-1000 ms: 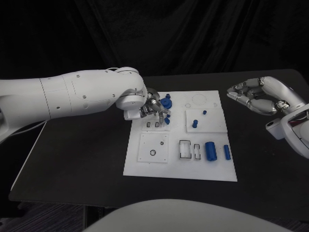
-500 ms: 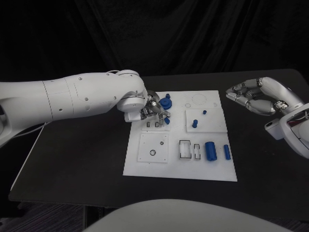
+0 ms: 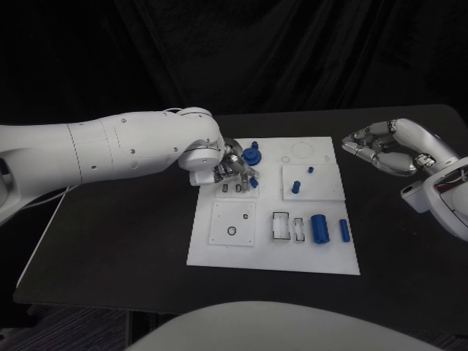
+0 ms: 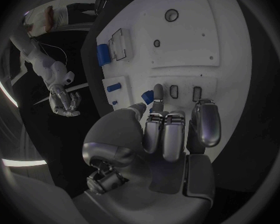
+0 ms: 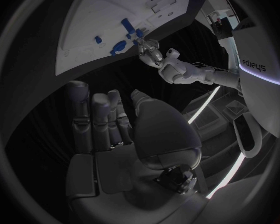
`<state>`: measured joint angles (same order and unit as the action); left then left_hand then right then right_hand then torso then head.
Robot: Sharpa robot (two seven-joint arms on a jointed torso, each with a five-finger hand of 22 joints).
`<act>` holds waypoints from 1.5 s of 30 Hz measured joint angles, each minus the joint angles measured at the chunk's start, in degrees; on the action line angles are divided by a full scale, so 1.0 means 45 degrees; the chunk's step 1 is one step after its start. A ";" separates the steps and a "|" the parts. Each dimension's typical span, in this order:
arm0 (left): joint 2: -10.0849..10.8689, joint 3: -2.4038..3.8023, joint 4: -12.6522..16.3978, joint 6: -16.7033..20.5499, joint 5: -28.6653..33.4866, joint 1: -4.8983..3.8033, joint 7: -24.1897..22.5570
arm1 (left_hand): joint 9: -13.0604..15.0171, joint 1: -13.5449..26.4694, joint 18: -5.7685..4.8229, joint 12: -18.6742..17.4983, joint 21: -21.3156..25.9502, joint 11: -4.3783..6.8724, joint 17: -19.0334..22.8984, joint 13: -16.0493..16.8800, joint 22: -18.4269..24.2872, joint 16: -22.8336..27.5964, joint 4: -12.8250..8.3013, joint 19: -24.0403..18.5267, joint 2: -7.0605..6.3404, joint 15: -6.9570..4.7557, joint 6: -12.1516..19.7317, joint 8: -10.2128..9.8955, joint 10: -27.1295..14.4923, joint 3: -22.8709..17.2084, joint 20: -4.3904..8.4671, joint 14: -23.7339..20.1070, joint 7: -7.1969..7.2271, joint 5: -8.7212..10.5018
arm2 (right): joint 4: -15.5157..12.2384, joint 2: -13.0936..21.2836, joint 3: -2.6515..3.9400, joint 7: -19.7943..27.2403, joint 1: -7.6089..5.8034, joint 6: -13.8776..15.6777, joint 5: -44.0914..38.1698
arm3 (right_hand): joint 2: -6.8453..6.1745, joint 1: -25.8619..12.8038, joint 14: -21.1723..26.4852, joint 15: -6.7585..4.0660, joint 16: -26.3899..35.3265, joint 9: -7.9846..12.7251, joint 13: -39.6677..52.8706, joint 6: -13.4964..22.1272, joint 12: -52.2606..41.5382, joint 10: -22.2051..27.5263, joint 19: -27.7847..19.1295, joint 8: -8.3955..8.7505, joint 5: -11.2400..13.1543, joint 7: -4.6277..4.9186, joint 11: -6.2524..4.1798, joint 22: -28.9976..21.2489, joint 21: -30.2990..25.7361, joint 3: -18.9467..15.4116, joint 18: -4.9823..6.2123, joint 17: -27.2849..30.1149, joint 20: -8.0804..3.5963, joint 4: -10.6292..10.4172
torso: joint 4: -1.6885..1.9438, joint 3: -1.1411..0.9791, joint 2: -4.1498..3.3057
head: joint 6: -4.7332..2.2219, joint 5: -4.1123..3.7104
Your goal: Assemble the parts on the task board
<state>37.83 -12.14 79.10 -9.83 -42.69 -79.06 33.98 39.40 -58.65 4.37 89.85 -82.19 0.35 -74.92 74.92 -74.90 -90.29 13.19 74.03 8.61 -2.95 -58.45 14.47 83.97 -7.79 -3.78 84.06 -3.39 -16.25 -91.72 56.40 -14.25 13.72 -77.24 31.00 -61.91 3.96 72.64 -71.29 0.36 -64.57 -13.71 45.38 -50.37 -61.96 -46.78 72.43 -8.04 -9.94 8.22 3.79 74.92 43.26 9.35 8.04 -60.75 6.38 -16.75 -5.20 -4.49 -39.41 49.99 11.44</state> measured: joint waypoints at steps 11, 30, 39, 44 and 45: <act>-0.0031 0.0002 -0.0027 -0.0001 0.0001 0.0016 -0.0109 | -0.0033 0.0000 -0.0001 0.0000 0.0050 0.0001 0.0000 0.0000 0.0000 0.0000 -0.0035 -0.0045 0.0000 0.0045 0.0000 -0.0064 0.0000 -0.0035 -0.0045 -0.0046 0.0000 0.0061 | 0.0027 -0.0047 -0.0003 -0.0027 0.0011 -0.0058 0.0000 | -0.0045 0.0045 0.0000 0.0000 -0.0049 0.0012 0.0030 -0.0045 -0.0054 -0.0096 0.0039 0.0000 0.0099 -0.0045 0.0000 0.0000 0.0000 0.0035 0.0000 -0.0022 0.0039 0.0035 | 0.0007 0.0010 -0.0012 | 0.0000 -0.0017; -0.0219 0.0002 -0.0195 -0.0041 0.0004 0.0084 -0.0199 | -0.0081 -0.0050 0.0000 0.0000 0.0098 0.0003 0.0001 0.0000 0.0074 0.0000 -0.0157 -0.0136 -0.0050 0.0051 0.0001 -0.0199 -0.0002 -0.0156 -0.0045 -0.0040 0.0001 0.0061 | 0.0087 -0.0111 0.0000 -0.0094 0.0016 -0.0143 0.0000 | -0.0164 0.0165 -0.0046 -0.0046 -0.0048 0.0036 0.0019 -0.0045 -0.0050 -0.0094 0.0038 0.0000 0.0197 -0.0045 0.0001 0.0000 0.0052 0.0035 0.0000 -0.0018 0.0039 0.0035 | 0.0017 0.0022 -0.0031 | 0.0000 -0.0050; -0.0248 0.0003 -0.0225 -0.0084 0.0004 0.0101 -0.0205 | -0.0151 -0.0201 0.0000 0.0000 0.0146 0.0003 0.0000 -0.0001 0.0103 0.0000 -0.0357 -0.0182 -0.0201 0.0091 -0.0045 -0.0357 -0.0002 -0.0352 -0.0091 0.0000 -0.0045 0.0061 | 0.0108 -0.0146 -0.0001 -0.0161 0.0023 -0.0197 0.0000 | -0.0228 0.0229 -0.0081 -0.0010 -0.0048 0.0056 0.0015 -0.0091 -0.0049 -0.0141 0.0084 0.0000 0.0197 0.0001 -0.0045 0.0000 0.0052 0.0070 0.0000 -0.0018 -0.0007 0.0070 | 0.0023 0.0028 -0.0035 | 0.0000 -0.0059; -0.0252 0.0005 -0.0225 -0.0124 0.0004 0.0105 -0.0205 | -0.0172 -0.0269 0.0000 0.0000 0.0146 0.0003 0.0001 -0.0001 0.0102 0.0000 -0.0530 -0.0182 -0.0268 0.0091 -0.0045 -0.0443 -0.0002 -0.0421 -0.0091 0.0000 -0.0045 0.0005 | 0.0120 -0.0156 -0.0001 -0.0188 0.0028 -0.0223 0.0000 | -0.0275 0.0356 -0.0081 -0.0010 -0.0048 0.0068 0.0015 -0.0091 -0.0049 -0.0185 0.0084 0.0000 0.0197 0.0001 -0.0001 -0.0001 0.0052 0.0107 0.0000 -0.0017 -0.0007 0.0107 | 0.0023 0.0029 -0.0035 | 0.0000 -0.0043; -0.0252 0.0006 -0.0225 -0.0129 0.0004 0.0105 -0.0205 | -0.0186 -0.0269 0.0001 -0.0001 0.0146 0.0003 0.0000 -0.0001 0.0102 0.0000 -0.0567 -0.0182 -0.0268 0.0091 -0.0045 -0.0443 -0.0002 -0.0458 -0.0091 -0.0001 -0.0045 0.0005 | 0.0123 -0.0158 -0.0001 -0.0193 0.0030 -0.0228 0.0000 | -0.0262 0.0370 -0.0081 -0.0011 -0.0048 0.0080 0.0015 -0.0091 -0.0049 -0.0185 0.0084 0.0000 0.0197 0.0001 -0.0001 0.0000 0.0052 0.0107 0.0000 -0.0017 -0.0007 0.0107 | 0.0023 0.0029 -0.0035 | 0.0000 -0.0038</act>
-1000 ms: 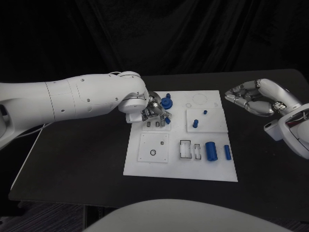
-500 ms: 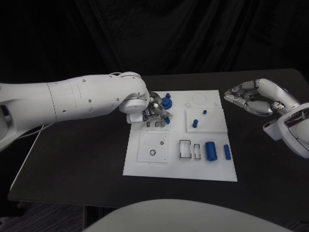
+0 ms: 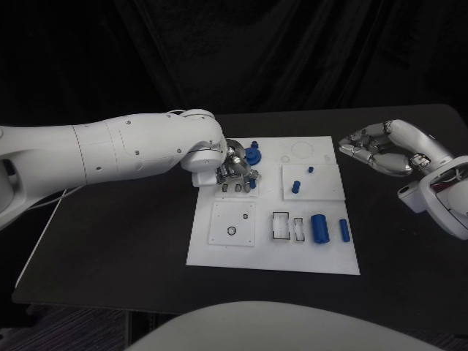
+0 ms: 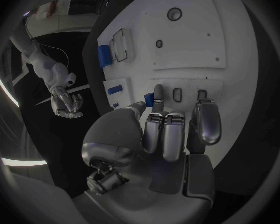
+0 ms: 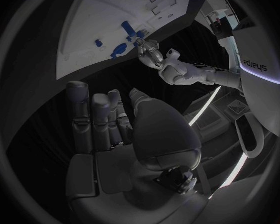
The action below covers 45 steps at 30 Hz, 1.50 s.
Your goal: Assemble the parts on the task board
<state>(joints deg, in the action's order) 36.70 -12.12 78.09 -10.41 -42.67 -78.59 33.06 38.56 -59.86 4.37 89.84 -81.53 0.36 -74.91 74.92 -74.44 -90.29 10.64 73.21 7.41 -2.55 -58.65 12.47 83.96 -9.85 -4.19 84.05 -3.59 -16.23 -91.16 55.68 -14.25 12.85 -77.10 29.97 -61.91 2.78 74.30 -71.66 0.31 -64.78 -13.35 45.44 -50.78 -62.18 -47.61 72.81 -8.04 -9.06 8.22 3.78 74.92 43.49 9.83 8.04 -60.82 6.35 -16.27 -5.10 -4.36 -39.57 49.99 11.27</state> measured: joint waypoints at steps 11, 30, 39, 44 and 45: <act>0.0026 0.0004 0.0017 -0.0021 0.0003 0.0006 -0.0015 | -0.0046 -0.0171 0.0000 0.0000 0.0053 0.0001 0.0000 -0.0001 -0.0014 0.0000 -0.0421 0.0000 -0.0171 -0.0001 -0.0046 -0.0189 0.0000 -0.0351 0.0001 0.0000 -0.0047 -0.0128 | 0.0042 -0.0021 0.0000 -0.0059 0.0018 -0.0057 0.0000 | -0.0004 0.0004 0.0000 0.0000 0.0000 0.0012 -0.0017 0.0000 0.0000 0.0000 0.0000 0.0000 0.0000 0.0000 0.0000 0.0000 0.0000 0.0000 0.0000 0.0001 0.0000 0.0000 | 0.0001 0.0006 -0.0009 | 0.0000 0.0027; 0.0304 0.0004 0.0253 0.0029 0.0009 0.0017 -0.0056 | -0.0028 -0.0119 -0.0001 0.0000 0.0195 0.0000 0.0000 -0.0001 -0.0113 0.0000 -0.1454 0.0001 -0.0582 -0.0002 -0.0153 -0.0629 0.0001 -0.1991 0.0000 -0.0001 -0.0085 -0.2123 | 0.0100 -0.0025 0.0000 -0.0149 0.0030 -0.0205 0.0000 | -0.0046 0.0144 0.0000 0.0000 0.0001 0.0023 -0.0041 0.0000 0.0000 -0.0044 -0.0001 0.0000 0.0000 0.0000 -0.0045 0.0000 0.0049 0.0071 0.0001 0.0008 0.0000 0.0000 | 0.0015 0.0016 -0.0013 | 0.0000 0.0088; 0.0458 0.0000 0.0451 0.0133 0.0007 0.0026 -0.0061 | 0.0083 0.0172 -0.0001 0.0000 0.0249 0.0000 0.0000 -0.0001 -0.0111 0.0000 -0.1633 0.0001 -0.0872 -0.0001 -0.0212 -0.0693 0.0001 -0.2658 0.0001 -0.0001 -0.0068 -0.2841 | 0.0112 -0.0025 0.0000 -0.0187 0.0033 -0.0270 0.0000 | -0.0046 0.0144 0.0000 0.0000 0.0001 0.0022 -0.0100 -0.0161 0.0001 -0.0045 -0.0001 0.0000 -0.0001 -0.0026 -0.0045 0.0000 0.0049 0.0106 -0.0001 0.0032 0.0000 -0.0036 | 0.0015 0.0017 -0.0018 | 0.0000 0.0114; 0.0588 0.0000 0.0572 0.0214 0.0007 0.0027 -0.0062 | 0.0139 0.0200 0.0000 0.0000 0.0249 0.0000 0.0000 -0.0001 -0.0110 0.0000 -0.1683 0.0001 -0.0900 -0.0002 -0.0233 -0.0694 0.0001 -0.2849 0.0001 -0.0001 -0.0091 -0.3062 | 0.0123 -0.0025 0.0000 -0.0204 0.0034 -0.0293 0.0001 | -0.0046 0.0144 0.0000 0.0000 0.0001 0.0022 -0.0100 -0.0161 0.0001 -0.0044 0.0000 0.0000 -0.0001 -0.0026 -0.0044 0.0000 0.0049 0.0106 -0.0001 0.0044 0.0000 -0.0036 | 0.0022 0.0021 -0.0021 | 0.0000 0.0094; 0.0612 0.0000 0.0590 0.0231 0.0007 0.0027 -0.0062 | 0.0142 0.0239 -0.0001 0.0000 0.0249 0.0000 0.0000 -0.0001 -0.0111 0.0000 -0.1750 0.0001 -0.0939 -0.0002 -0.0239 -0.0695 0.0001 -0.2924 0.0000 -0.0001 -0.0097 -0.3104 | 0.0124 -0.0024 0.0000 -0.0206 0.0034 -0.0296 0.0001 | -0.0046 0.0144 0.0000 0.0000 0.0001 0.0022 -0.0105 -0.0161 0.0001 -0.0044 -0.0001 0.0000 -0.0001 -0.0026 -0.0044 0.0000 0.0049 0.0106 0.0000 0.0044 0.0000 -0.0036 | 0.0022 0.0021 -0.0022 | 0.0000 0.0094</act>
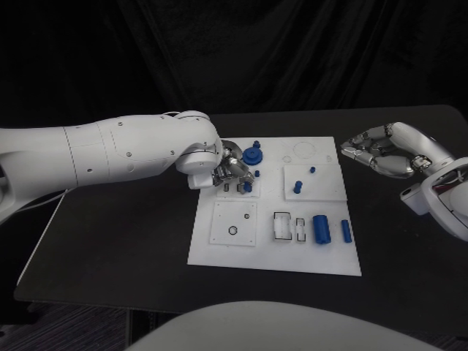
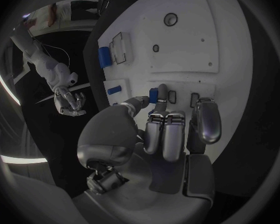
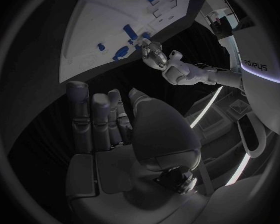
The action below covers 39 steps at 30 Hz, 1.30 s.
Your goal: Assemble the parts on the task board
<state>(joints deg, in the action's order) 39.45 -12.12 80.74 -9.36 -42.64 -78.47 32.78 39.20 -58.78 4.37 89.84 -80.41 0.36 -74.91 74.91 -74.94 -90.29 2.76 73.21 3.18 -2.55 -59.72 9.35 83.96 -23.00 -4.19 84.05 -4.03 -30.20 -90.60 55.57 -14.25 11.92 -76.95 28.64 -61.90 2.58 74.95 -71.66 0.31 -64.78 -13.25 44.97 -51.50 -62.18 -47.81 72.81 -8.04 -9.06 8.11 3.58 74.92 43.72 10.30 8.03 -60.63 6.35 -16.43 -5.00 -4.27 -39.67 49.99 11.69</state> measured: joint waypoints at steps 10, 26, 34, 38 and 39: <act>0.0260 0.0000 0.0168 0.0168 0.0000 0.0001 0.0013 | 0.0017 0.0067 0.0000 0.0000 0.0046 0.0000 0.0000 0.0000 0.0001 0.0000 -0.0073 -0.0020 -0.0067 0.0000 -0.0008 -0.0009 0.0000 -0.0099 -0.0020 0.0000 -0.0025 -0.0001 | 0.0019 0.0012 0.0000 -0.0025 0.0001 -0.0027 0.0000 | 0.0000 0.0000 0.0000 0.0000 0.0000 -0.0001 -0.0015 0.0000 0.0000 0.0001 0.0000 0.0000 0.0000 0.0000 0.0000 0.0000 0.0000 0.0000 0.0000 0.0000 0.0000 0.0000 | 0.0001 0.0000 -0.0002 | 0.0000 -0.0004; 0.0638 0.0000 0.0262 0.0374 -0.0001 0.0001 0.0062 | 0.0071 0.0118 0.0001 0.0000 0.0046 0.0001 0.0000 0.0000 0.0003 0.0000 -0.0103 -0.0045 -0.0117 0.0000 -0.0068 -0.0010 0.0000 -0.0203 -0.0045 0.0000 -0.0012 0.0033 | 0.0044 0.0019 0.0000 -0.0090 0.0005 -0.0116 0.0000 | -0.0054 0.0054 0.0000 0.0000 0.0000 0.0020 -0.0014 0.0001 0.0000 0.0001 0.0000 0.0000 0.0000 0.0000 0.0001 0.0000 0.0000 -0.0001 0.0000 0.0025 0.0000 0.0000 | 0.0000 0.0005 0.0002 | 0.0000 -0.0018; 0.0659 0.0000 0.0268 0.0367 -0.0001 0.0001 0.0140 | 0.0157 0.0238 0.0001 0.0000 0.0095 0.0000 0.0000 0.0000 0.0005 0.0000 -0.0138 -0.0045 -0.0096 0.0000 -0.0087 -0.0011 0.0000 -0.0413 -0.0045 0.0000 -0.0032 0.0698 | 0.0044 0.0002 0.0000 -0.0131 0.0025 -0.0163 0.0000 | -0.0054 0.0054 0.0000 0.0000 0.0000 0.0019 -0.0023 0.0001 0.0000 0.0001 0.0000 0.0000 0.0000 0.0000 0.0001 0.0000 0.0000 -0.0001 0.0000 0.0025 0.0000 0.0000 | 0.0001 0.0011 0.0002 | 0.0000 0.0005; 0.0672 0.0000 0.0268 0.0348 -0.0001 0.0001 0.0198 | 0.0162 0.0238 0.0001 0.0000 0.0095 0.0000 0.0000 0.0000 0.0004 0.0000 -0.0138 -0.0045 -0.0096 0.0000 -0.0087 -0.0011 0.0000 -0.0413 -0.0045 0.0000 -0.0033 0.0723 | 0.0039 0.0001 0.0000 -0.0154 0.0027 -0.0187 0.0000 | -0.0054 0.0054 0.0000 0.0000 0.0000 0.0019 -0.0027 0.0001 0.0000 0.0001 0.0000 0.0000 0.0000 0.0000 0.0001 0.0000 0.0000 -0.0001 0.0000 0.0025 0.0000 0.0000 | 0.0001 0.0012 -0.0002 | 0.0000 0.0028; 0.0672 0.0000 0.0268 0.0342 -0.0001 0.0001 0.0214 | 0.0163 0.0239 0.0000 0.0000 0.0095 0.0000 0.0000 0.0000 0.0005 0.0000 -0.0139 -0.0045 -0.0097 0.0000 -0.0087 -0.0010 0.0000 -0.0413 -0.0045 0.0000 -0.0034 0.0733 | 0.0039 0.0001 0.0000 -0.0160 0.0028 -0.0193 0.0000 | -0.0054 0.0054 0.0000 0.0000 0.0000 0.0019 -0.0027 0.0001 0.0000 0.0001 0.0000 0.0000 0.0000 0.0000 0.0001 0.0000 0.0000 -0.0001 0.0000 0.0025 0.0000 0.0000 | 0.0001 0.0012 -0.0002 | 0.0000 0.0033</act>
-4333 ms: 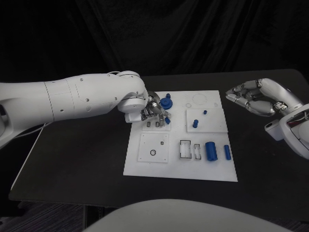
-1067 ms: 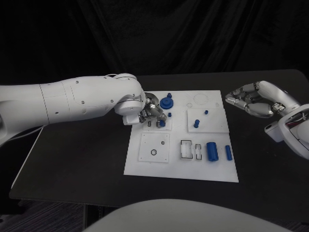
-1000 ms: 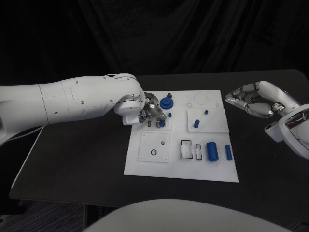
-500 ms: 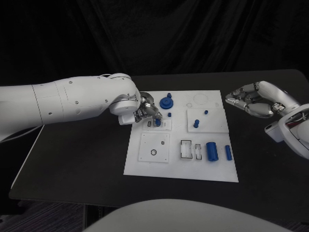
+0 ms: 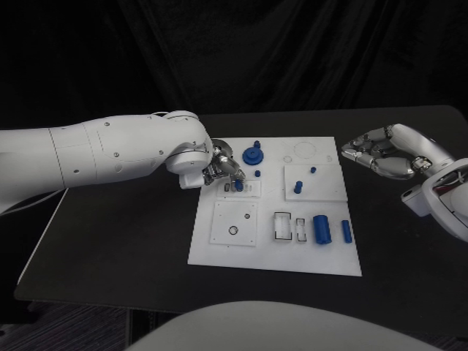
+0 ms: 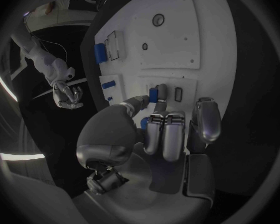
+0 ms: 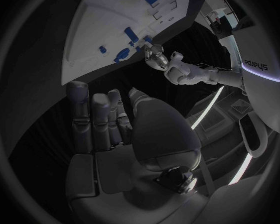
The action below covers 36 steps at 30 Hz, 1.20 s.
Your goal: Assemble the parts on the task board
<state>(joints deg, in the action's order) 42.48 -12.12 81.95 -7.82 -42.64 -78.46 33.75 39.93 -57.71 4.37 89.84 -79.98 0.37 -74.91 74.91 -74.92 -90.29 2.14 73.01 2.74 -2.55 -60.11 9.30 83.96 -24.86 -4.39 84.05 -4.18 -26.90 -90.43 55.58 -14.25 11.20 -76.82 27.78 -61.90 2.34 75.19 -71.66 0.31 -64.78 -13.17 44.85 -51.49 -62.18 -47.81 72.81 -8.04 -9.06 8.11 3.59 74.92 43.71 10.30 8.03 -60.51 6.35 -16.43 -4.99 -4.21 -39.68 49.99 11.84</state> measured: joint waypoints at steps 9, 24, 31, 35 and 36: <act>0.0003 -0.0001 0.0000 -0.0055 0.0000 0.0000 0.0124 | 0.0065 0.0116 0.0001 0.0000 0.0050 -0.0043 0.0000 0.0000 0.0000 0.0000 -0.0020 0.0000 0.0049 0.0000 0.0002 -0.0050 0.0043 -0.0088 0.0000 0.0000 -0.0003 0.0631 | -0.0001 0.0004 0.0000 -0.0052 0.0003 -0.0036 0.0000 | 0.0000 0.0000 0.0000 0.0000 0.0000 0.0005 -0.0008 0.0000 0.0000 0.0000 0.0000 0.0000 0.0000 0.0000 0.0000 -0.0001 0.0000 0.0000 0.0000 0.0000 0.0000 0.0000 | 0.0000 -0.0002 -0.0002 | 0.0000 -0.0005; -0.0040 -0.0001 -0.0027 -0.0194 0.0000 0.0001 0.0239 | 0.0129 0.0217 0.0000 0.0000 0.0100 -0.0089 0.0000 0.0000 0.0002 0.0000 0.0129 0.0000 0.0150 0.0000 0.0004 -0.0099 -0.0003 -0.0014 0.0000 0.0000 -0.0005 0.1447 | 0.0007 -0.0008 0.0000 -0.0104 0.0018 -0.0078 0.0000 | 0.0000 0.0000 0.0000 0.0000 0.0000 0.0010 -0.0014 0.0001 0.0000 0.0000 0.0000 0.0000 0.0000 0.0000 0.0000 0.0000 0.0000 0.0000 0.0001 -0.0001 0.0000 0.0000 | -0.0010 -0.0010 0.0005 | 0.0000 0.0022; -0.0133 -0.0001 -0.0053 -0.0241 0.0000 0.0001 0.0257 | 0.0144 0.0332 0.0001 0.0000 0.0152 -0.0088 -0.0001 0.0000 0.0003 0.0000 0.0162 0.0000 0.0168 0.0000 0.0004 -0.0146 -0.0004 0.0019 0.0000 0.0000 -0.0005 0.1756 | 0.0019 -0.0045 0.0000 -0.0117 0.0045 -0.0100 0.0000 | 0.0000 0.0000 0.0000 0.0000 0.0000 0.0010 -0.0025 0.0001 0.0000 0.0000 0.0000 0.0000 0.0000 0.0000 0.0000 0.0000 0.0000 0.0000 0.0000 0.0014 0.0000 0.0000 | -0.0007 -0.0007 0.0006 | 0.0000 0.0020; -0.0166 -0.0001 -0.0084 -0.0262 0.0000 0.0009 0.0260 | 0.0144 0.0332 0.0001 0.0000 0.0152 -0.0088 -0.0001 0.0000 0.0003 0.0000 0.0233 -0.0046 0.0167 0.0000 0.0004 -0.0195 -0.0004 0.0092 -0.0046 0.0000 -0.0004 0.1955 | 0.0026 -0.0054 0.0000 -0.0127 0.0058 -0.0115 0.0000 | 0.0000 0.0000 0.0000 0.0000 0.0000 0.0010 -0.0034 0.0000 0.0000 0.0000 0.0000 0.0000 0.0000 0.0000 0.0000 0.0000 0.0000 0.0000 0.0001 0.0028 0.0000 0.0000 | -0.0007 -0.0006 0.0002 | 0.0000 0.0016; -0.0175 -0.0001 -0.0095 -0.0265 0.0000 0.0014 0.0261 | 0.0145 0.0332 0.0000 0.0000 0.0152 -0.0088 -0.0001 0.0000 0.0003 0.0000 0.0233 -0.0046 0.0168 0.0000 0.0004 -0.0195 -0.0003 0.0091 -0.0046 0.0000 -0.0004 0.1983 | 0.0029 -0.0055 0.0000 -0.0129 0.0060 -0.0120 0.0000 | 0.0000 0.0000 0.0000 0.0000 0.0000 0.0009 -0.0034 0.0000 0.0000 0.0000 0.0000 0.0000 0.0000 0.0000 0.0000 0.0000 0.0000 0.0000 0.0001 0.0029 0.0000 0.0000 | -0.0007 -0.0006 0.0001 | 0.0000 0.0022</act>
<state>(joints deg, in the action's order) 41.69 -12.12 81.52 -9.01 -42.64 -78.40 34.92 40.58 -56.22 4.37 89.84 -79.30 -0.03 -74.91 74.91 -74.91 -90.29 3.19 72.80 3.50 -2.56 -60.10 8.42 83.95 -24.45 -4.60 84.05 -4.20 -17.97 -90.30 55.33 -14.25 10.62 -76.55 27.24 -61.90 2.34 75.19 -71.66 0.31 -64.78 -13.13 44.70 -51.49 -62.18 -47.81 72.81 -8.04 -9.06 8.11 3.59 74.92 43.71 10.30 8.04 -60.39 6.35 -16.43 -5.03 -4.24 -39.68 49.99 11.94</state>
